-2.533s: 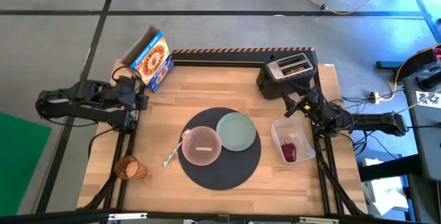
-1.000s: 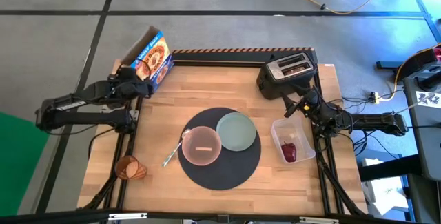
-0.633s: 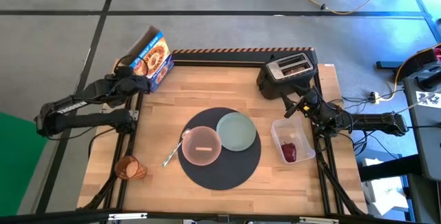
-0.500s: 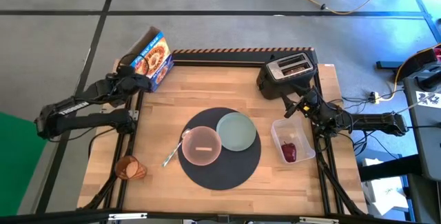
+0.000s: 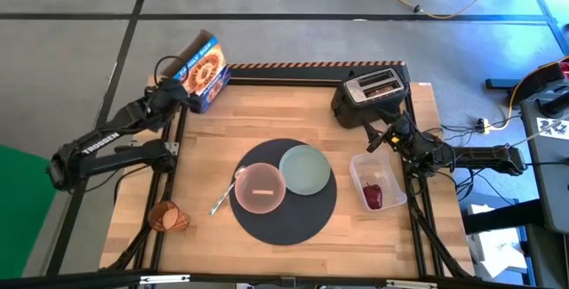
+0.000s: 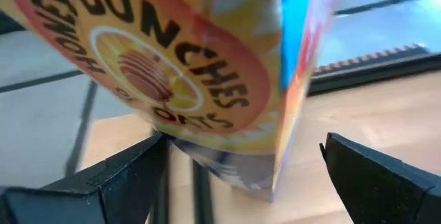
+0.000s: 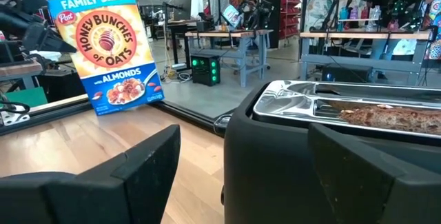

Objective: Arrange a breakfast setting
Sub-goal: Pour the cereal from the cereal box into the pink bowl

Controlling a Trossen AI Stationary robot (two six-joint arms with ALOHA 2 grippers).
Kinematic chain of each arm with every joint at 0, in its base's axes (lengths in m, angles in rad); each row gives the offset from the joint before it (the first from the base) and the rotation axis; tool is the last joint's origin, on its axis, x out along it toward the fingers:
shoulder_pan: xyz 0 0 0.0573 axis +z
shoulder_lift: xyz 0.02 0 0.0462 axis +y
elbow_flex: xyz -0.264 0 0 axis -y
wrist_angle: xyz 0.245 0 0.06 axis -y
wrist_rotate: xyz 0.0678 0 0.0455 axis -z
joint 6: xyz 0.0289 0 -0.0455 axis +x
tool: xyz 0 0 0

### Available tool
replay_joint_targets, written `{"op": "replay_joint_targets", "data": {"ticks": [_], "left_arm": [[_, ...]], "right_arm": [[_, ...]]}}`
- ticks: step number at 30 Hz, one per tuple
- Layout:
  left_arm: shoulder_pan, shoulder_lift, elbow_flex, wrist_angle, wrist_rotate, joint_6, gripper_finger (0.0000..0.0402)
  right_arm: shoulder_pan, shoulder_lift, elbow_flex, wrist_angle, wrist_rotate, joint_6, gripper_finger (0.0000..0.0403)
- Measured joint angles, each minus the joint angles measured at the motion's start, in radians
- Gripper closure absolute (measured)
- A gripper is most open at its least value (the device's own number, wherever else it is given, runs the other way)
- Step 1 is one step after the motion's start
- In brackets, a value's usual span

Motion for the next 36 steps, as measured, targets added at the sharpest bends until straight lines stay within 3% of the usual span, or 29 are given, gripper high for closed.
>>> {"op": "replay_joint_targets", "data": {"ticks": [6,15,22,28,36], "left_arm": [[0.004,0.000,0.000,0.043,0.112,0.002,0.0027],[-0.001,-0.002,-0.001,0.034,0.137,-0.013,0.0027],[-0.001,-0.002,-0.005,-0.083,0.237,-0.063,0.0027],[-0.001,-0.015,0.059,-0.233,0.232,-0.130,0.0027],[-0.001,-0.069,0.122,-0.254,0.209,-0.136,0.0027]], "right_arm": [[0.000,0.000,0.000,0.012,0.000,-0.001,0.0097],[0.000,0.000,0.000,0.020,-0.009,-0.001,0.0097],[0.000,0.000,0.000,0.021,-0.009,-0.001,0.0097],[0.000,0.000,0.000,0.026,-0.015,-0.001,0.0097],[0.000,0.000,0.000,0.029,-0.026,0.000,0.0097]]}}
